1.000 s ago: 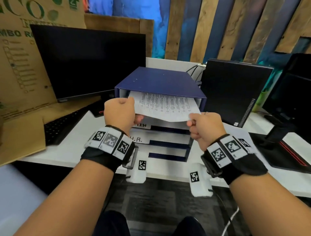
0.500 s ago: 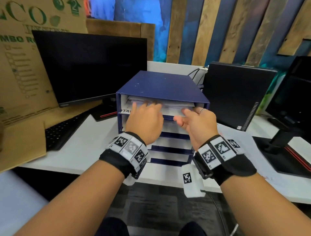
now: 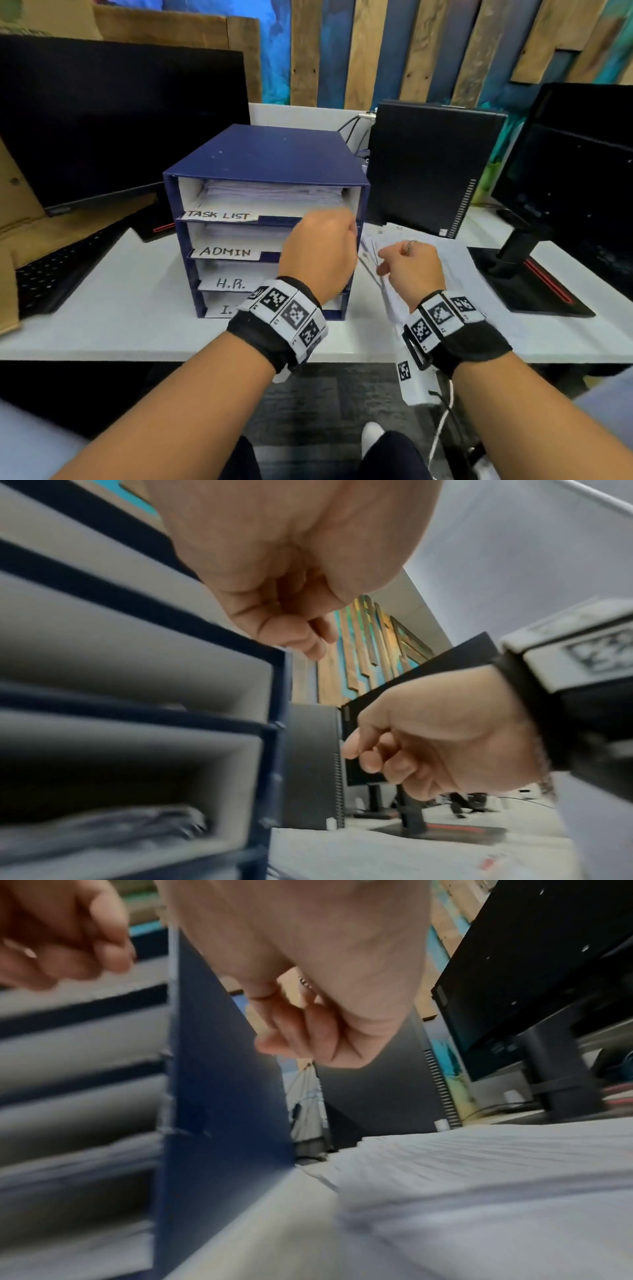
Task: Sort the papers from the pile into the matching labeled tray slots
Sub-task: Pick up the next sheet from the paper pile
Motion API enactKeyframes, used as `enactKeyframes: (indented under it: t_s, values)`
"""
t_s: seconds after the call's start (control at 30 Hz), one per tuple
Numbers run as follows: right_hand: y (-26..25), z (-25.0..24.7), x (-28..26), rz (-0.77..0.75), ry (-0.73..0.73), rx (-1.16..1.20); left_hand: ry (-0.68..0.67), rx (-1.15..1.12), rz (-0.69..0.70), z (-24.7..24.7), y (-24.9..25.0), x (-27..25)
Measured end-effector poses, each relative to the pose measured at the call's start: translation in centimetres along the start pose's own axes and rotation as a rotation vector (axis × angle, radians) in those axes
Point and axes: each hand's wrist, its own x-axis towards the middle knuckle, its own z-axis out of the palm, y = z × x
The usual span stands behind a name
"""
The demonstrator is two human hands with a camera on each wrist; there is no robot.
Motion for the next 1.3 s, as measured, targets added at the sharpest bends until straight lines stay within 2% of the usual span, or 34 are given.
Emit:
enactKeyframes:
  t_s: [0.1,0.17,0.3,0.37,0.43,0.5,0.57,0.63,0.7,0.77,0.87,1.0,1.1,1.23,1.3]
  values:
    - [4.3,-2.1,1.5,0.038,0.119,-0.251,-0.170,-0.079,0.044,4.0,1.8,-1.1]
    - [6.5,-3.7,2.1,0.083,0.129,-0.378,-0.300,-0.129,0.001,7.2,2.0,-1.9]
    - [9.8,-6.6,3.1,0.177,-0.059,-0.591,-0.507,-0.211,-0.128,12.7,2.1,-2.5]
    - [11.0,-7.5,3.2,0.198,-0.168,-0.744,-0.620,-0.166,-0.163,14.8,2.1,-2.4]
    - [12.0,-8.2,3.2,0.151,-0.179,-0.825,-0.683,-0.046,-0.191,16.6,2.1,-2.1]
    - [12.0,-8.9,3.3,0.091,-0.091,-0.845,-0.699,0.059,-0.224,18.1,1.8,-1.6]
    - [11.9,-9.7,3.6,0.049,-0.027,-0.853,-0.707,0.051,-0.282,19.5,1.4,-0.8]
    - [11.9,-10.3,4.0,0.070,-0.071,-0.857,-0.674,0.003,-0.360,20.7,0.8,-0.1]
    - [12.2,-10.7,4.7,0.155,-0.164,-0.874,-0.647,-0.012,-0.416,21.9,0.2,0.6]
    - [12.6,-11.0,5.1,0.191,-0.206,-0.866,-0.659,-0.004,-0.450,22.9,-0.4,1.1]
    - [13.1,-11.5,5.9,0.202,-0.144,-0.908,-0.676,-0.026,-0.497,23.3,-1.1,1.8]
    - [13.4,-12.0,7.2,0.287,-0.137,-1.009,-0.592,-0.198,-0.547,23.4,-1.4,1.7]
    - [13.3,-12.5,7.9,0.360,-0.125,-0.923,-0.556,-0.265,-0.558,23.3,-1.2,1.7]
    - [13.2,-13.7,8.0,0.382,0.009,-0.700,-0.601,-0.298,-0.592,22.7,-1.0,2.5]
    - [13.1,-14.4,8.0,0.380,0.027,-0.659,-0.635,-0.317,-0.607,22.4,-0.6,2.9]
